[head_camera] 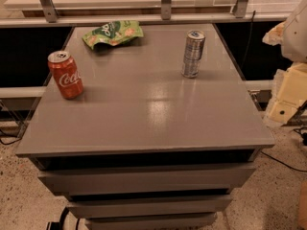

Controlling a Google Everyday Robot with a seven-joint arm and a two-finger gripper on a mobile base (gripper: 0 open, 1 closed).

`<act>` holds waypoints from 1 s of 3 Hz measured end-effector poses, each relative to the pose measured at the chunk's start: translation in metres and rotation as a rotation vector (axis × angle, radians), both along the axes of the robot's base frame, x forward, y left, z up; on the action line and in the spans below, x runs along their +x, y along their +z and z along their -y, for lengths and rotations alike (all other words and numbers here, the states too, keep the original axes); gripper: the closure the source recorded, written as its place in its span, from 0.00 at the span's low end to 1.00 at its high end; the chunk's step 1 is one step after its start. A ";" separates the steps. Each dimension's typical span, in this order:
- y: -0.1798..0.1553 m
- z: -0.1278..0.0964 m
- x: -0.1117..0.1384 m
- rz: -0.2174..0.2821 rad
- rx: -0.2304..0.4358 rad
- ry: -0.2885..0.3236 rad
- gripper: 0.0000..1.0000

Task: Knock coke can over

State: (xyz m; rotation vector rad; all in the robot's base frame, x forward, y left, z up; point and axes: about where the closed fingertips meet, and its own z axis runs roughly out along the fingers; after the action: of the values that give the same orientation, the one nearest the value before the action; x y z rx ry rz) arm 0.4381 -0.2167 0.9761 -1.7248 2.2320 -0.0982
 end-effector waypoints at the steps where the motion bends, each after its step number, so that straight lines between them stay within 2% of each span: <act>1: 0.000 0.000 0.000 0.000 0.000 0.000 0.00; 2: 0.001 -0.013 0.006 -0.001 0.072 0.021 0.00; 3: -0.003 -0.066 0.033 -0.001 0.218 0.093 0.00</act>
Offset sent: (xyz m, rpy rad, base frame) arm 0.0188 0.0396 -0.0004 0.2270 0.0256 0.0680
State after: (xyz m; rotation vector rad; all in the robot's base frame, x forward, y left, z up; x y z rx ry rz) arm 0.4707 -0.1502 0.9736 -1.7050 2.0726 0.1605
